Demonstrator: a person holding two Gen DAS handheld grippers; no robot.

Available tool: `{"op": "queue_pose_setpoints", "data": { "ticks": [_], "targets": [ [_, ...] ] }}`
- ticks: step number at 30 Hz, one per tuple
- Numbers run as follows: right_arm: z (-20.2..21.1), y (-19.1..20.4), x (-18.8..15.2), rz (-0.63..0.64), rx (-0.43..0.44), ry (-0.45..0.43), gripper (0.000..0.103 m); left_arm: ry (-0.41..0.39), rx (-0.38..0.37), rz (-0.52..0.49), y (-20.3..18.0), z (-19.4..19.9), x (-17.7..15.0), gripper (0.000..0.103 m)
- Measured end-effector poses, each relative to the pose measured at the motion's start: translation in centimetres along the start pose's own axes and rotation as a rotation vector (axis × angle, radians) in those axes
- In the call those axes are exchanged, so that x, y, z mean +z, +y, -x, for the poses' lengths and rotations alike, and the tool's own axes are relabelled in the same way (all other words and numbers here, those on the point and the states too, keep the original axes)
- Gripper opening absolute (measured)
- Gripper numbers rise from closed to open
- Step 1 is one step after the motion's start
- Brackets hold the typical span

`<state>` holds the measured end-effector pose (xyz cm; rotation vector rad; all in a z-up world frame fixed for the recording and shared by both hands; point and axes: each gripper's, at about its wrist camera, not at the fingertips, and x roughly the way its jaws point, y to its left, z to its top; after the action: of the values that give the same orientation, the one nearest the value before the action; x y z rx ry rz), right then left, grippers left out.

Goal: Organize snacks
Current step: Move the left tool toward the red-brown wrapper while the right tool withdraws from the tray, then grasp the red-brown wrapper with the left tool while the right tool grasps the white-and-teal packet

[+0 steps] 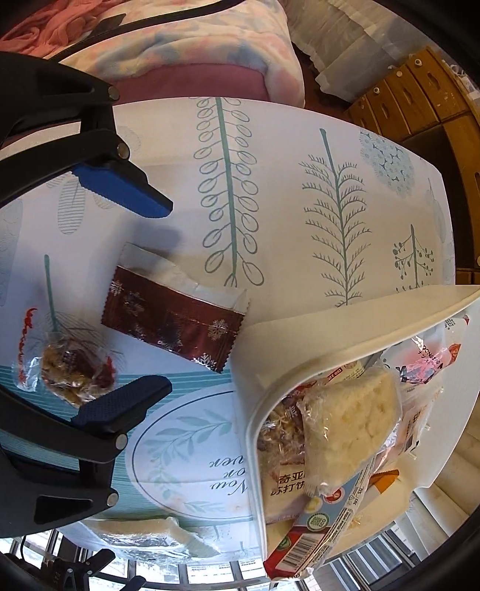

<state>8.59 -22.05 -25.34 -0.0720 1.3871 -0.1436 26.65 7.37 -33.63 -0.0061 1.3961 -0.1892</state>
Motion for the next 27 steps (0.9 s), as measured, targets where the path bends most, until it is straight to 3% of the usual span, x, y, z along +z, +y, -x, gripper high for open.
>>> {"op": "queue_pose_setpoints", "data": {
  "ticks": [20,27],
  "targets": [
    [-7.4,2.3,3.7,0.152,0.009,0.170,0.103,-0.037,0.074,0.065,-1.3,-2.0,0.9,0.077],
    [-8.7,0.8,5.3,0.106,0.084,0.204,0.103,-0.069,0.109,0.063,-2.0,-2.0,1.8,0.063]
  ]
}}
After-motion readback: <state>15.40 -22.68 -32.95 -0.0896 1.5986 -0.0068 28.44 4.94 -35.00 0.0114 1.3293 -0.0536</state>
